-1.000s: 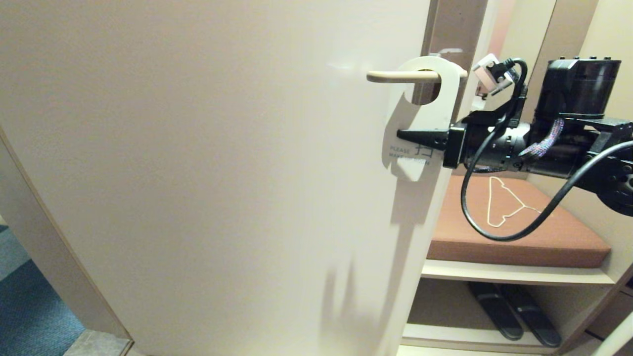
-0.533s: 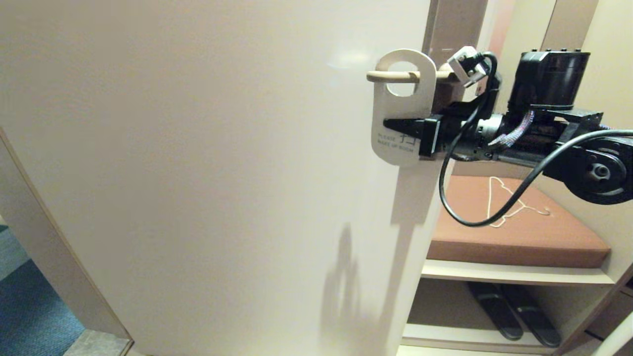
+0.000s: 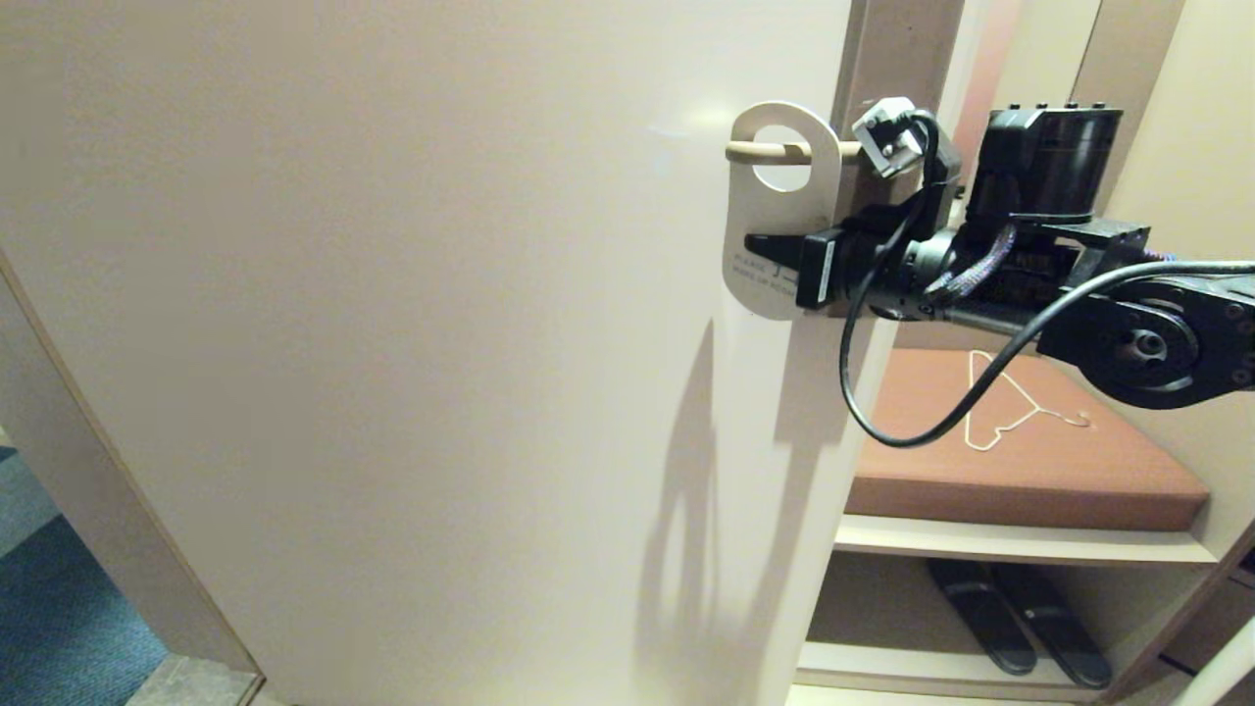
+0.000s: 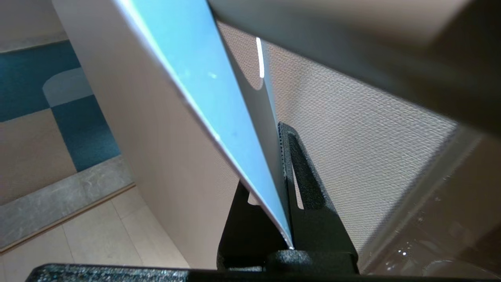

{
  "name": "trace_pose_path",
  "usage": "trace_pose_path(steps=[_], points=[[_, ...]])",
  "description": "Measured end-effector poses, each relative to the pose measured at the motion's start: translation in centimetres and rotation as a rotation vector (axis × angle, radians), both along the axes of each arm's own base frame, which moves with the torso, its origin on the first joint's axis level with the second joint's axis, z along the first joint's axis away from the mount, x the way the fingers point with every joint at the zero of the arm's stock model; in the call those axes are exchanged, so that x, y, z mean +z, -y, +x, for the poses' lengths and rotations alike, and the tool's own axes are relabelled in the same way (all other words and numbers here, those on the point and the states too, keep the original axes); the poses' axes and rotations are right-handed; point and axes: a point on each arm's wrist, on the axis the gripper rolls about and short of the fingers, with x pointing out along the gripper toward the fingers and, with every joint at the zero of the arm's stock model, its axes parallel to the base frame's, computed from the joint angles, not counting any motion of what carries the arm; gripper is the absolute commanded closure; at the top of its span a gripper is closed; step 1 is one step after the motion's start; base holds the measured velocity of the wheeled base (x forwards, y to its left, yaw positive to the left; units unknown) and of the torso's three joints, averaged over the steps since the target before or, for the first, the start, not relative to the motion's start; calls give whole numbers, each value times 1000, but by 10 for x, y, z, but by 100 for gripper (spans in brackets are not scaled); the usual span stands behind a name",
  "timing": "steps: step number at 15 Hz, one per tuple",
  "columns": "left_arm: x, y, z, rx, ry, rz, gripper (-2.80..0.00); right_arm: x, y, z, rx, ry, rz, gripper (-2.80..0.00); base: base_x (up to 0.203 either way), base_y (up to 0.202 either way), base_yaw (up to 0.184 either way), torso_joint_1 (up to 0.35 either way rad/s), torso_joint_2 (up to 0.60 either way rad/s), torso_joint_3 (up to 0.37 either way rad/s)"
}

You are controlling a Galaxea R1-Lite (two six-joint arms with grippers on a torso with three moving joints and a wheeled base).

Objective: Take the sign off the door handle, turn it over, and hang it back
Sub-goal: Take down the sign

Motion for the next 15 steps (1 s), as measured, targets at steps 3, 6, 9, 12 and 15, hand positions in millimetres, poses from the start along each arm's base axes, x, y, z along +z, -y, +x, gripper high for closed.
trace_pose_path(steps=[3, 6, 9, 12, 15], points=[[0, 0, 0, -1, 0, 0, 0, 5, -8, -2, 25, 11, 11, 0, 0, 0, 0, 0, 0, 0], [0, 0, 0, 0, 0, 0, 0, 13, -18, 0, 45, 40, 28, 0, 0, 0, 0, 0, 0, 0], [0, 0, 0, -1, 0, 0, 0, 20, -28, 4, 65, 91, 63, 0, 0, 0, 0, 0, 0, 0], [0, 0, 0, -1, 0, 0, 0, 19, -38, 2, 93, 73, 100, 0, 0, 0, 0, 0, 0, 0], [0, 0, 0, 0, 0, 0, 0, 15, -42, -1, 108, 55, 92, 0, 0, 0, 0, 0, 0, 0]])
